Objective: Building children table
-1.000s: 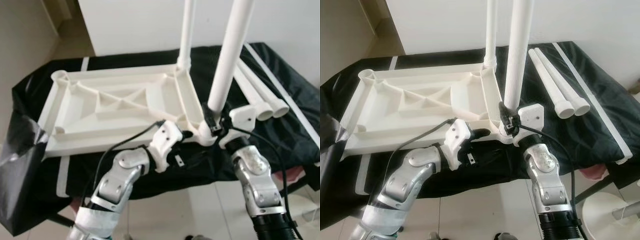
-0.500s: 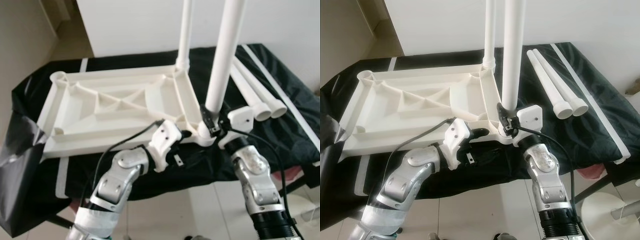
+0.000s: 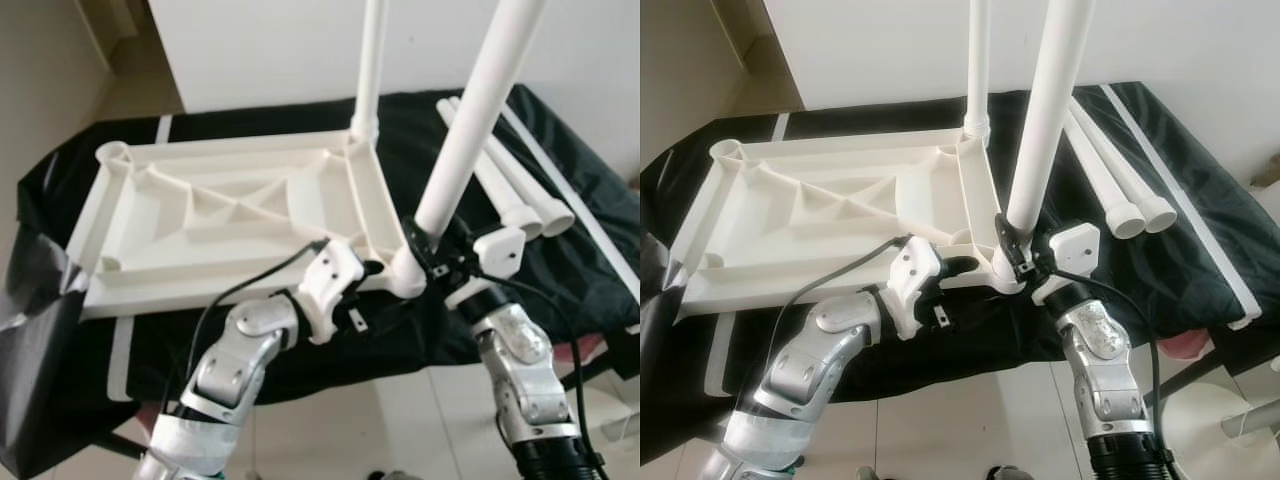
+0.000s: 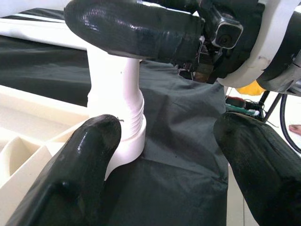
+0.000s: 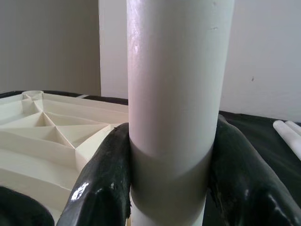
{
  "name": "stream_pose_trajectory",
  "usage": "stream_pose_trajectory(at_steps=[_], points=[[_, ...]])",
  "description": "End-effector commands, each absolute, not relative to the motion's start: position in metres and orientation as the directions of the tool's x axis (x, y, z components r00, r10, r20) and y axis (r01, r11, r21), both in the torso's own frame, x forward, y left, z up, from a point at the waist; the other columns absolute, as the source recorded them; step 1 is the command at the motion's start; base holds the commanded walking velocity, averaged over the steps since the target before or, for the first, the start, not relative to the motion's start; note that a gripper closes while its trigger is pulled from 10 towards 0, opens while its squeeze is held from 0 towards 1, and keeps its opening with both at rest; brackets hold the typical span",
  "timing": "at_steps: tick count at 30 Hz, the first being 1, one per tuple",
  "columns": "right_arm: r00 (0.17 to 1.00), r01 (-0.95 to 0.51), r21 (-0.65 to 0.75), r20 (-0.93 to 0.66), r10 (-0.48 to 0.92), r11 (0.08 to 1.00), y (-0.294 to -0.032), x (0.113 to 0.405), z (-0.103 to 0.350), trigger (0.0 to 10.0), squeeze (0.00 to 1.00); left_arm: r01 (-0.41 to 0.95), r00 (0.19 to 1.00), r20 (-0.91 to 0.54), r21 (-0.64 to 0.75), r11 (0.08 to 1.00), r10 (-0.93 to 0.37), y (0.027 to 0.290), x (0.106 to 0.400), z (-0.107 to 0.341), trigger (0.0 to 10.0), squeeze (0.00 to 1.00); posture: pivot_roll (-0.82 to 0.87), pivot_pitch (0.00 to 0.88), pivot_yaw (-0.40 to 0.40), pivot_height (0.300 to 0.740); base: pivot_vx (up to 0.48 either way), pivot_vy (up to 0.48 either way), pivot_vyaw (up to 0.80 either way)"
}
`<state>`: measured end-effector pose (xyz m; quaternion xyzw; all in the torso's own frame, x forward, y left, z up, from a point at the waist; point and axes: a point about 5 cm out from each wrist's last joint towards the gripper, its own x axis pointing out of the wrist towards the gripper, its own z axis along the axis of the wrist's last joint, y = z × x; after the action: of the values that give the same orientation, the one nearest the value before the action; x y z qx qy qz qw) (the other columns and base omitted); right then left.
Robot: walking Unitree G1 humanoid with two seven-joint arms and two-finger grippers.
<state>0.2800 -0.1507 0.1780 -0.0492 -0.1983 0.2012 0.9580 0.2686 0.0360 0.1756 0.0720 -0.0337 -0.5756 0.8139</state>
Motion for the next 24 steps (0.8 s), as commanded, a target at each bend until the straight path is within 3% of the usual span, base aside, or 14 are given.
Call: stream_pose_trajectory(at_steps=[1, 8, 17, 24], points=[[0.848, -0.415, -0.186, 0.274, 0.453, 0.891, -0.145, 0.279, 0.160, 10.0, 0.00, 0.897, 0.417, -0.016, 0.171, 0.409, -0.909, 0.038, 0.272, 0.179, 10.0, 0.00, -0.07, 0.078, 0.017, 0.740, 0.000, 0.000, 0.00], [0.849, -0.432, -0.186, 0.247, 0.467, 0.883, -0.143, 0.278, 0.155, 10.0, 0.00, 0.897, 0.416, -0.016, 0.172, 0.408, -0.909, 0.038, 0.272, 0.180, 10.0, 0.00, -0.07, 0.073, 0.015, 0.740, 0.000, 0.000, 0.00], [0.911, -0.380, 0.055, 0.192, 0.364, 0.923, -0.151, 0.290, 0.147, 10.0, 0.00, 0.896, 0.416, -0.015, 0.177, 0.407, -0.909, 0.038, 0.272, 0.181, 10.0, 0.00, -0.07, 0.064, 0.016, 0.740, 0.000, 0.000, 0.00], [0.895, -0.395, -0.028, 0.214, 0.392, 0.918, -0.149, 0.286, 0.146, 10.0, 0.00, 0.896, 0.415, -0.015, 0.180, 0.406, -0.910, 0.039, 0.273, 0.181, 10.0, 0.00, -0.07, 0.064, 0.018, 0.740, 0.000, 0.000, 0.00]])
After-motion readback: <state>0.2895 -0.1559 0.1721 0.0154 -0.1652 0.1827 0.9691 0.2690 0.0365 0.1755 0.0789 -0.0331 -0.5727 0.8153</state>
